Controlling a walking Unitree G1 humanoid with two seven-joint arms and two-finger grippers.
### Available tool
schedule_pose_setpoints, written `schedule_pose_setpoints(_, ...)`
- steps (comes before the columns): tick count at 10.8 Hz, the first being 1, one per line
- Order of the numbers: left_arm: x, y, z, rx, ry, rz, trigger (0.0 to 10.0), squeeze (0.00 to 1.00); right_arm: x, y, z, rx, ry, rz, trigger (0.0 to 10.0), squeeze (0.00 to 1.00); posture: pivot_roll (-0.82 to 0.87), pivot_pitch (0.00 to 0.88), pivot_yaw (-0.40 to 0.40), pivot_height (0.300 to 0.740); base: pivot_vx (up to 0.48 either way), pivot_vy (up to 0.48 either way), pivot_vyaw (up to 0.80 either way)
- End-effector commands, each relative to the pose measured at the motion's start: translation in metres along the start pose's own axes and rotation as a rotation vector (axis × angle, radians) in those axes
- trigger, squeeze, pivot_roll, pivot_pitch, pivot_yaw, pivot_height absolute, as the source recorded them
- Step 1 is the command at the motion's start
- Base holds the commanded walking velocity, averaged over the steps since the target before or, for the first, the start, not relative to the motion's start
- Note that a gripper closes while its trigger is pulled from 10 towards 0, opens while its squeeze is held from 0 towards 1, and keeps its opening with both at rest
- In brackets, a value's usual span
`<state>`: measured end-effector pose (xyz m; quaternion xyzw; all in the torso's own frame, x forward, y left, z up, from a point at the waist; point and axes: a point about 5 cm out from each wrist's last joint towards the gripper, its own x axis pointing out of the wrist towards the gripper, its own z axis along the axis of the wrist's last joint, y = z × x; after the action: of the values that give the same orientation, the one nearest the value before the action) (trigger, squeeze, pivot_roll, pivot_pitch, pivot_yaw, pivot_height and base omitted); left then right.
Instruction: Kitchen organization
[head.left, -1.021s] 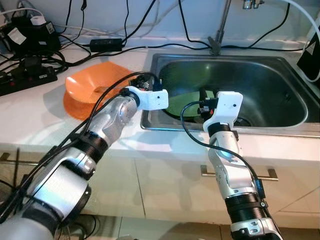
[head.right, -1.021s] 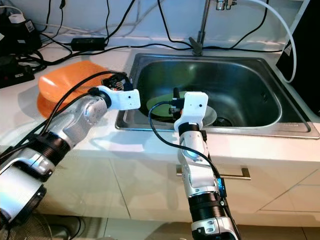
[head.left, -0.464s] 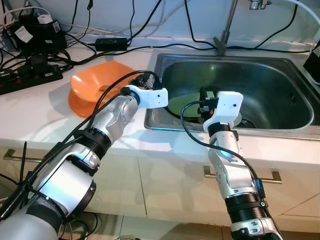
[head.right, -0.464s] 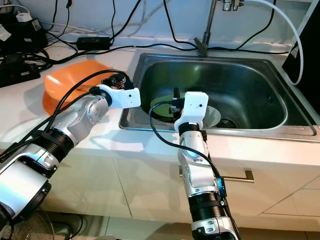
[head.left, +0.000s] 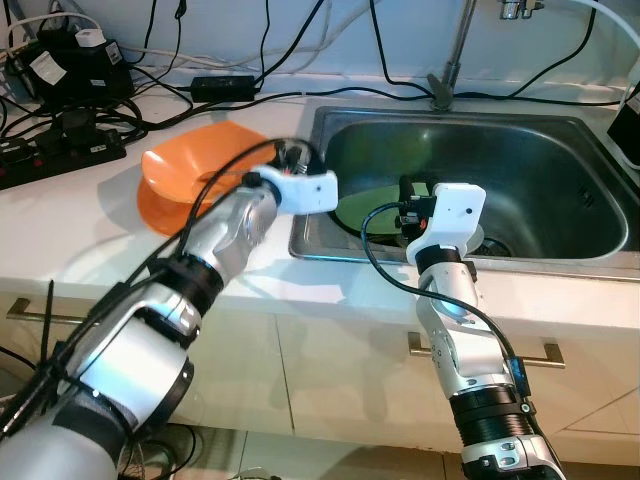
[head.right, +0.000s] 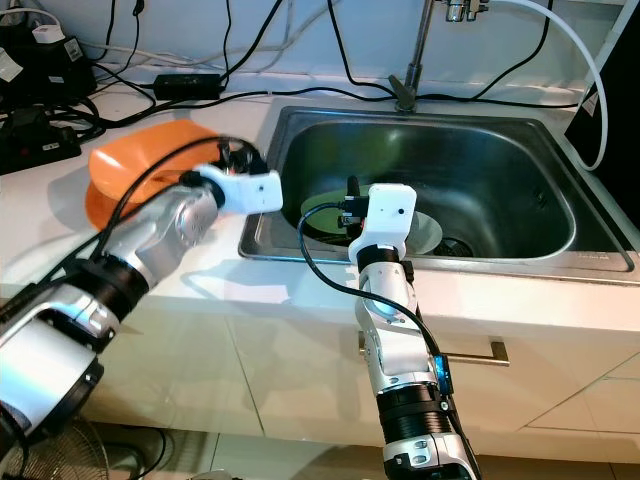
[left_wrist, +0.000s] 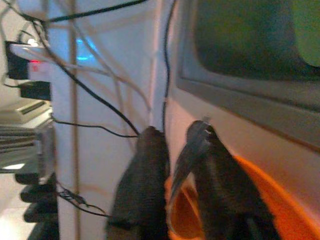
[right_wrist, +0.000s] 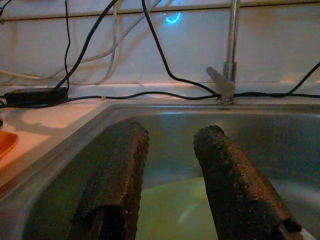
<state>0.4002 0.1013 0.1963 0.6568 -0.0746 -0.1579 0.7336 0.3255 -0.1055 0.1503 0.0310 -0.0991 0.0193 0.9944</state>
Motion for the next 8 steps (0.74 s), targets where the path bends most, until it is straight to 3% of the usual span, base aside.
schedule_pose_setpoints(1,0.001,0.012,0.004,0.012,-0.019,0.044,0.0,0.0,0.004,0.001,0.004,-0.006,-0.015,0.003,10.0,0.0,-0.05,0.0,0.026,0.74,0.0,0.0,0.0)
schedule_pose_setpoints(5,-0.003,0.028,0.005,0.02,-0.033,0.133,0.0,0.0,0.005,0.001,0.003,-0.003,-0.013,0.002,10.0,0.0,-0.04,0.0,0.022,0.74,0.0,0.0,0.0)
schedule_pose_setpoints(6,-0.005,0.032,0.006,0.032,-0.042,0.155,3.9,0.0,0.005,0.002,0.003,-0.002,-0.012,0.005,10.0,0.0,-0.04,0.0,0.022,0.74,0.0,0.0,0.0)
schedule_pose_setpoints(7,-0.008,0.04,0.007,0.026,-0.06,0.211,10.0,0.0,0.005,0.003,0.003,-0.002,-0.012,0.007,10.0,0.0,-0.04,0.0,0.022,0.74,0.0,0.0,0.0)
schedule_pose_setpoints(8,-0.011,0.053,0.008,0.014,-0.08,0.308,10.0,0.0,0.005,0.003,0.003,-0.003,-0.012,0.008,10.0,0.0,-0.04,0.0,0.022,0.74,0.0,0.0,0.0)
